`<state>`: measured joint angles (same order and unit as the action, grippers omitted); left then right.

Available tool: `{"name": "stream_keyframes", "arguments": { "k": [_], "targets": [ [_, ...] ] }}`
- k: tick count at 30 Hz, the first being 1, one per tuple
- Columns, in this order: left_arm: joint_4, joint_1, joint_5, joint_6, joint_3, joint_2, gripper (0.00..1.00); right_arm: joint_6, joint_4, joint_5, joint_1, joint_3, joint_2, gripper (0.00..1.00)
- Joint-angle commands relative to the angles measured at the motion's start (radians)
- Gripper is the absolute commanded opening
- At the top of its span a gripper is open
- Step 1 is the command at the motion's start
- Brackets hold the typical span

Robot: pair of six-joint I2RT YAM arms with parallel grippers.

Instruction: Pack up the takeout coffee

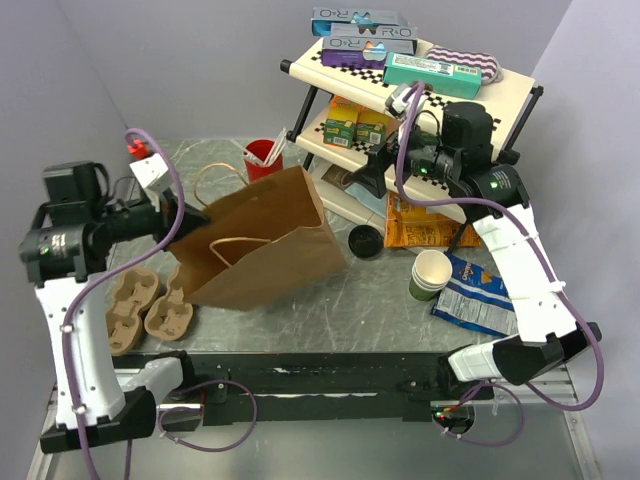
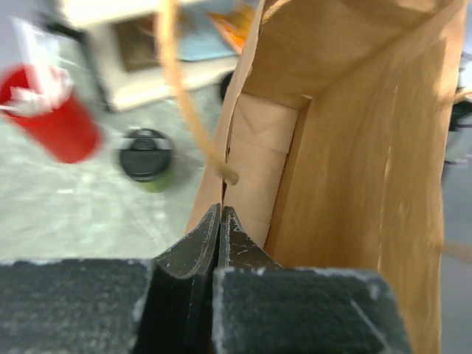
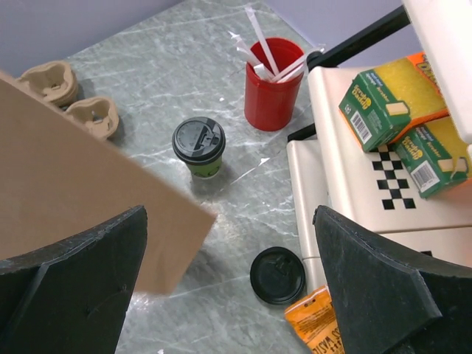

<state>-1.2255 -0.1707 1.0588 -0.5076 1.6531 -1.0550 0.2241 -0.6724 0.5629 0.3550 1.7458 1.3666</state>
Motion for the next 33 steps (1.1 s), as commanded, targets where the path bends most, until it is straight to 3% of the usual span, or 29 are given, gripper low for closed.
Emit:
{"name": "stream_keyframes", "arguments": {
  "k": [1, 6, 13, 17, 20, 33],
  "targets": [
    [0.115, 0.114, 0.021, 0.106, -0.064, 0.016, 0.01, 0.000, 0.048, -0.030, -0.008, -0.008, -0.070, 1.00],
    [0.178, 0.317, -0.095, 0.150, -0.107, -0.019, 0.01, 0.043, 0.025, -0.052, -0.010, -0.019, -0.106, 1.00],
    [0.185, 0.459, -0.206, 0.034, -0.076, -0.111, 0.01, 0.075, -0.009, -0.046, -0.024, -0.028, -0.142, 1.00],
    [0.251, 0.551, -0.246, 0.009, -0.091, -0.164, 0.01, 0.069, -0.081, 0.029, -0.063, 0.039, -0.124, 1.00],
    [0.316, 0.609, -0.253, 0.014, -0.073, -0.218, 0.01, 0.115, -0.240, 0.144, -0.067, 0.131, -0.075, 1.00],
    [0.351, 0.681, -0.350, -0.140, -0.033, -0.304, 0.01, 0.283, -0.418, 0.310, -0.042, 0.083, -0.031, 1.00]
  ]
}}
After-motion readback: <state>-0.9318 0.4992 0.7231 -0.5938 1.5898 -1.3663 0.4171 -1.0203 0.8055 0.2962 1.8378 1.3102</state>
